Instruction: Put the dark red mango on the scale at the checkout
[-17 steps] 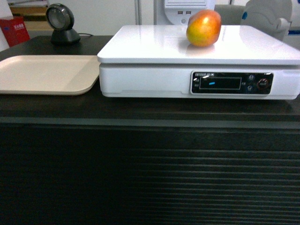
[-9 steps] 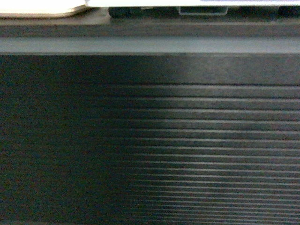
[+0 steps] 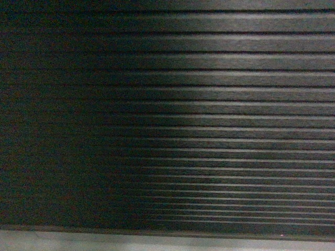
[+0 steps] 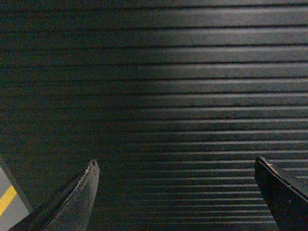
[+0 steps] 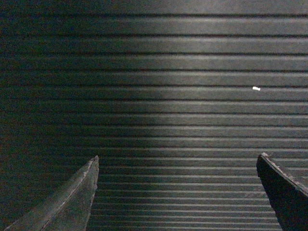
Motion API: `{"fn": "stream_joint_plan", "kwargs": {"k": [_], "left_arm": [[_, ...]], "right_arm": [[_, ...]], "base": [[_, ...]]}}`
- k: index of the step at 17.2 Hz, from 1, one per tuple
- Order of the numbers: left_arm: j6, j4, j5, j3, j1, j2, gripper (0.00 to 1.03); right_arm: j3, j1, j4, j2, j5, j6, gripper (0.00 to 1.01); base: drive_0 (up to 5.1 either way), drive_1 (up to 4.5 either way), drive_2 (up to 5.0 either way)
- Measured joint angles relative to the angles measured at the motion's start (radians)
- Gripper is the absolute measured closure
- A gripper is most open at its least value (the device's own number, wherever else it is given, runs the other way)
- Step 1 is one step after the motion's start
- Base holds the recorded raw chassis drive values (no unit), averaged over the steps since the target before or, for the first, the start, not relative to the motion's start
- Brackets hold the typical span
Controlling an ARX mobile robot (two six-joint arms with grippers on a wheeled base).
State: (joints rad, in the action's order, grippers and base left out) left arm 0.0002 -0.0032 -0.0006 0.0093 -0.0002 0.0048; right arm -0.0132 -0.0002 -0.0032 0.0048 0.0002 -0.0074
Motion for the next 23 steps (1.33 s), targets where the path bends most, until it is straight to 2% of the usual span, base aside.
{"fn": "stream_joint_plan", "kwargs": {"k": [23], "left_arm": [[0.000, -0.003, 0.000, 0.000, 0.000, 0.000, 0.05]], "right_arm": [[0.000, 0.000, -0.002, 0.000, 0.000, 0.000, 0.03]], "base": [[0.0, 0.00, 0.0]]}}
